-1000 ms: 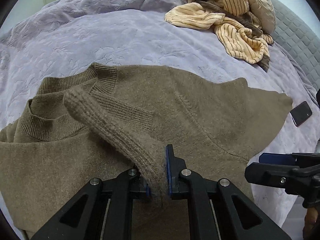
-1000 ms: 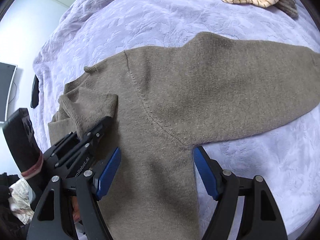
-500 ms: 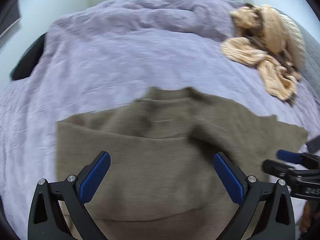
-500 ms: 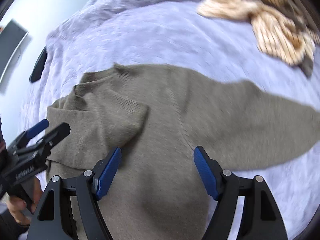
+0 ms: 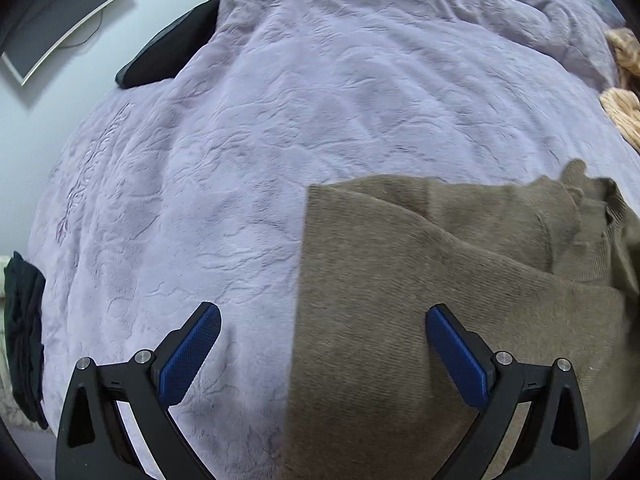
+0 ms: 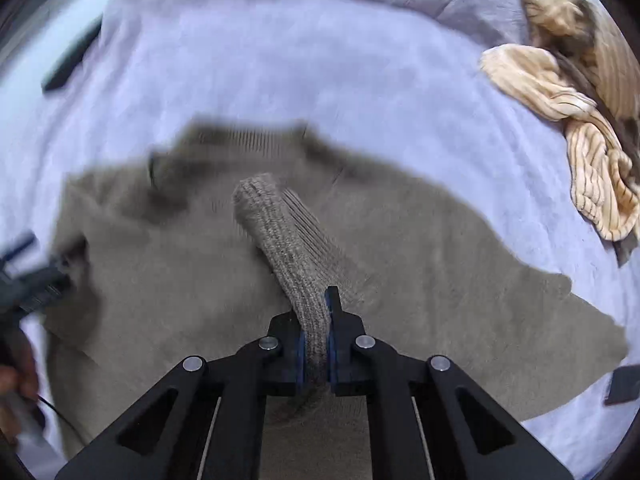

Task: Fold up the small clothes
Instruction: 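Grasp the other sleeve cuff with the right gripper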

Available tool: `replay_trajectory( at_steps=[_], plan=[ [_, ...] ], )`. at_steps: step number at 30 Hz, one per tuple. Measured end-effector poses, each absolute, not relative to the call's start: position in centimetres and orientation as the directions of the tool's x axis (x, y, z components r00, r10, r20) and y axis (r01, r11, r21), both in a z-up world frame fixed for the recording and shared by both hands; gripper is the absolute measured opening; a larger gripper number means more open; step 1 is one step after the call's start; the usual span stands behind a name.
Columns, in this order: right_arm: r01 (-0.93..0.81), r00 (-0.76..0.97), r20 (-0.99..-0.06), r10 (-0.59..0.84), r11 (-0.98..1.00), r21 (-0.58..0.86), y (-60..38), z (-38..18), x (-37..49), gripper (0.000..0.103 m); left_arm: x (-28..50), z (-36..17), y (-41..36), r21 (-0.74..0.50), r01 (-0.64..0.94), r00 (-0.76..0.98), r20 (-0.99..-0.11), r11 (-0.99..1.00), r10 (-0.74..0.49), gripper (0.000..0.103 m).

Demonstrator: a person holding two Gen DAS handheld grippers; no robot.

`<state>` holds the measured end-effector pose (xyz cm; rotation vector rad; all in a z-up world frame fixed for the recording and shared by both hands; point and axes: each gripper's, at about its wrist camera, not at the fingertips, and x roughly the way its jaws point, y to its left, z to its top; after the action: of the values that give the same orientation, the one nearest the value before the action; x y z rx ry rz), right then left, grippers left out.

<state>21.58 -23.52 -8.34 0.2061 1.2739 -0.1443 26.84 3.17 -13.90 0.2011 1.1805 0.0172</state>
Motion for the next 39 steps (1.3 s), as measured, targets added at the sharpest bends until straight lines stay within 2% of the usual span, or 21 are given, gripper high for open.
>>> replay_trajectory(
  at_steps=[5,9,12,14,15,17,20,22,25,28,31,35,39],
  plan=[
    [0.345,0.452,-0.892,0.014,0.919,0.189,-29.1,-4.6,19.5,0.009,27.9,-14.8,4.5,0.154,0.030,0.371,-0.919,0.988,0.132,0.103],
    [0.429,0.412,-0.904,0.116,0.850,0.304,-32.8,-9.7,16.6,0.010,28.2,-15.5,4.9,0.144,0.023,0.365,-0.922,0.989,0.126,0.103],
    [0.477,0.323,-0.922,0.215,0.804,0.355,-33.8,-14.5,14.7,0.018,28.4,-15.9,5.1,0.136,0.019,0.362,-0.924,0.991,0.120,0.103],
    [0.505,0.363,-0.893,0.265,0.750,0.427,-34.5,-14.8,12.8,0.020,28.6,-15.9,5.4,0.124,0.024,0.360,-0.927,0.992,0.107,0.103],
    [0.520,0.375,-0.887,0.271,0.730,0.443,-34.9,-14.5,12.1,0.025,28.6,-15.8,5.5,0.127,0.029,0.361,-0.926,0.992,0.108,0.103],
    [0.559,0.362,-0.900,0.242,0.716,0.417,-35.8,-13.6,10.9,0.031,28.8,-15.7,6.0,0.133,0.041,0.354,-0.929,0.990,0.110,0.103],
    [0.582,0.361,-0.917,0.172,0.727,0.366,-36.9,-11.4,9.8,0.031,29.1,-14.4,7.2,0.111,0.059,0.338,-0.937,0.992,0.085,0.103],
    [0.547,0.395,-0.906,0.155,0.753,0.367,-36.6,-9.2,9.6,0.031,28.5,-13.3,8.2,0.083,0.090,0.335,-0.941,0.992,0.048,0.103],
    [0.445,0.414,-0.882,0.225,0.795,0.412,-33.5,-7.8,10.9,0.031,27.2,-12.4,9.4,0.029,0.136,0.298,-0.955,0.990,-0.013,0.103],
    [0.335,0.400,-0.860,0.318,0.822,0.460,-29.2,-8.1,13.7,0.031,26.1,-12.9,8.5,0.073,0.187,0.291,-0.957,0.980,0.016,0.103],
    [0.253,0.360,-0.850,0.385,0.836,0.486,-24.7,-9.4,16.8,0.031,25.0,-14.9,8.1,0.199,0.220,0.293,-0.947,0.955,0.130,0.103],
    [0.151,0.319,-0.813,0.487,0.821,0.551,-19.9,-9.9,20.9,0.031,24.7,-15.7,10.1,0.133,0.198,0.284,-0.956,0.971,0.073,0.103],
    [-0.017,0.267,-0.803,0.533,0.836,0.549,-14.2,-9.6,25.2,0.032,24.5,-15.5,10.1,0.142,0.206,0.302,-0.950,0.968,0.075,0.103]
  ],
)
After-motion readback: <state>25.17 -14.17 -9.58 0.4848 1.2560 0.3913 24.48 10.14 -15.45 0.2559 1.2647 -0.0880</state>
